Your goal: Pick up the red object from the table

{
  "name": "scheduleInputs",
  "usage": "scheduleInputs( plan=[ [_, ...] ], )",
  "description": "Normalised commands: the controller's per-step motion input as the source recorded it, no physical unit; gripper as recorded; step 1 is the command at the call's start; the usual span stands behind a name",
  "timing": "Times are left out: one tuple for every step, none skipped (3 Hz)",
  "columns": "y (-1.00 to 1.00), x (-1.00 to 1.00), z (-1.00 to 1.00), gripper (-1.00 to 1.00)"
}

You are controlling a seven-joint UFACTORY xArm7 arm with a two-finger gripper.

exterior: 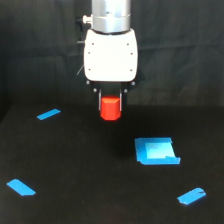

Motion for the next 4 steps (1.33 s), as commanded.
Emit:
scheduleInputs(
  plan=[
    [0.05, -0.03, 0.06, -0.98],
    [0.10, 0.00, 0.09, -1.00],
    [0.05, 0.00, 0.12, -0.91],
    [0.02, 0.01, 0.03, -1.00]
  ],
)
